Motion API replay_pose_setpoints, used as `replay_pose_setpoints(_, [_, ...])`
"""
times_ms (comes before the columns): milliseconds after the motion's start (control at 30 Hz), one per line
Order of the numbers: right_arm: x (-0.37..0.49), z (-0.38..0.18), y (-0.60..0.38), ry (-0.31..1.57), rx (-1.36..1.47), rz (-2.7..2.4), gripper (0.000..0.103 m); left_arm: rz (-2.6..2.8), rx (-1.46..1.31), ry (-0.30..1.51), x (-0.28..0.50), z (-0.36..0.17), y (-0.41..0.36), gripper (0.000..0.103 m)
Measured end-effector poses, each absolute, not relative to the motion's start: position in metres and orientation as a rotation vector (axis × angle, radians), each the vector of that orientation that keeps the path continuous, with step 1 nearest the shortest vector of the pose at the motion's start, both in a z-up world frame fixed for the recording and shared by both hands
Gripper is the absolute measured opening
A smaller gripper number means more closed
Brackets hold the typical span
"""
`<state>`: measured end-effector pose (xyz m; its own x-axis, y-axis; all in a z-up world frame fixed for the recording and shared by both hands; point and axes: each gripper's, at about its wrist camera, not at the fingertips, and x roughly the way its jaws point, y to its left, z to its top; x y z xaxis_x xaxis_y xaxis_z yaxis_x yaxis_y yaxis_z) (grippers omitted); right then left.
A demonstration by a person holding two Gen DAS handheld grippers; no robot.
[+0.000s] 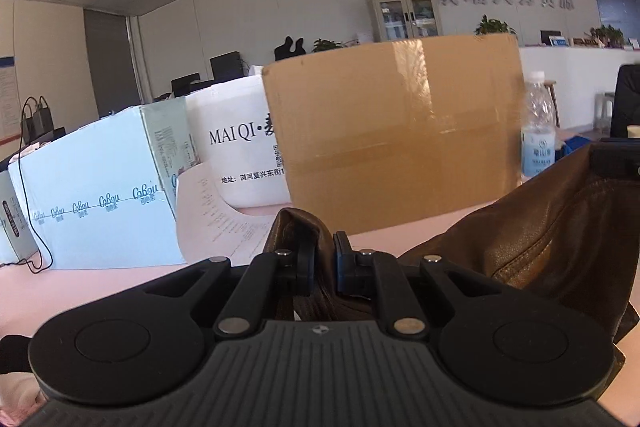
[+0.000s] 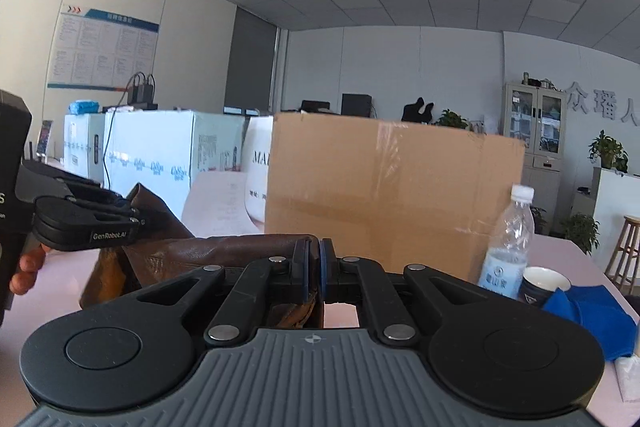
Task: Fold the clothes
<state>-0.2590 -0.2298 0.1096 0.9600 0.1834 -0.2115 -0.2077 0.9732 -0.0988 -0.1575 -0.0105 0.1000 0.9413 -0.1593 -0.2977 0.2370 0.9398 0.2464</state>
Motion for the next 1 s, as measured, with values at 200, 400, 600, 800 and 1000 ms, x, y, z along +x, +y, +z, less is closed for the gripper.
replay_pose_setpoints(200, [-0.227, 0.066, -0.228, 0.311, -0.094, 0.169, 0.005, -0.181, 0.342, 0.303, -0.136, 0.057, -0.018, 0.019])
replay_pose_setpoints(400, [-0.193, 0.04, -0.223, 0.381, -0.054, 0.17, 0.012, -0.147, 0.231, 0.357, -0.108, 0.033, 0.008, 0.086])
replay_pose_setpoints(600, [-0.183, 0.032, -0.237, 0.346, 0.114, 0.16, 0.068, -0.109, 0.119, 0.333, -0.099, 0.035, 0.036, 0.085])
replay_pose_setpoints(800, [-0.194, 0.049, -0.234, 0.265, 0.151, 0.168, 0.078, -0.054, 0.022, 0.266, -0.112, 0.06, 0.063, 0.087])
replay_pose_setpoints(1000, [-0.205, 0.058, -0.239, 0.325, 0.287, 0.41, 0.089, 0.071, 0.068, 0.183, -0.121, 0.073, 0.082, 0.103])
